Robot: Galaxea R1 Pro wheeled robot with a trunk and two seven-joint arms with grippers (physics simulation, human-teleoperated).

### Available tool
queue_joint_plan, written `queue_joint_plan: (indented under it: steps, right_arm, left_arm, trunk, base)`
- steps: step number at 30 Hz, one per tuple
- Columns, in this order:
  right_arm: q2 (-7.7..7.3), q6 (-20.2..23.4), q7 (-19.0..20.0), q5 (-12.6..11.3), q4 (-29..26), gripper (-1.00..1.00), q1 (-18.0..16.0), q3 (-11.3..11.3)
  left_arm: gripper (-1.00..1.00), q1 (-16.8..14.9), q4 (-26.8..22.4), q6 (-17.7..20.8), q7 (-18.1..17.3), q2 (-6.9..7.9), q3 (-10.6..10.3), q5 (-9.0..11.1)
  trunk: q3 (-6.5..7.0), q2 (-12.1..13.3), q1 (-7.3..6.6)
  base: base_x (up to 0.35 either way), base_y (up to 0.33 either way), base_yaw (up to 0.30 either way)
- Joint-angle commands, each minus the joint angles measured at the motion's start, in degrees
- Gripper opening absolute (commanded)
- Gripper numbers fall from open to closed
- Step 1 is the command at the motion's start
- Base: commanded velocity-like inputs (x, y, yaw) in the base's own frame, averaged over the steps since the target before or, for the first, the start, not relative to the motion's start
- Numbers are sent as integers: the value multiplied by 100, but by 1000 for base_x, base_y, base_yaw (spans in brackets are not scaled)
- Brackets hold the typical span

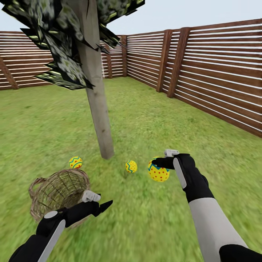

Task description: Take the three Easter eggs out of the wicker basket on the lawn in the garden, then place them on the lawn next to a single tree (choose any tree) so that all three eggs are next to the same tree and none are left in the basket.

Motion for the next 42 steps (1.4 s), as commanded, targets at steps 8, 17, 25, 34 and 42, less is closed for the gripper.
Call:
queue_joint_plan:
  steps: [8,17,25,34,42]
  right_arm:
    - [2,22,-10,-21,6,-100,-4,-14]
    - [7,25,-11,-21,-2,-100,-4,-9]
    - [11,27,-11,-22,-2,-100,-4,-6]
    - [11,29,-11,-22,7,-100,-4,-6]
    - [9,22,-11,-21,7,-100,-4,-6]
  left_arm:
    - [100,-1,-5,54,17,5,-21,51]
    - [100,-1,82,47,67,-4,-21,46]
    - [100,-1,241,47,72,-115,-36,45]
    - [100,-1,311,33,570,-149,-320,45]
    - [100,-1,1091,-193,573,-398,-783,17]
  trunk:
    - [41,-2,-1]
    - [68,-2,-1]
    - [123,-2,-1]
    - [185,-2,-1]
    - [241,-2,-1]
  base:
    - [131,-113,-248]
    - [230,-232,-110]
    - [240,-240,-223]
    - [258,-233,-215]
    - [267,-218,-203]
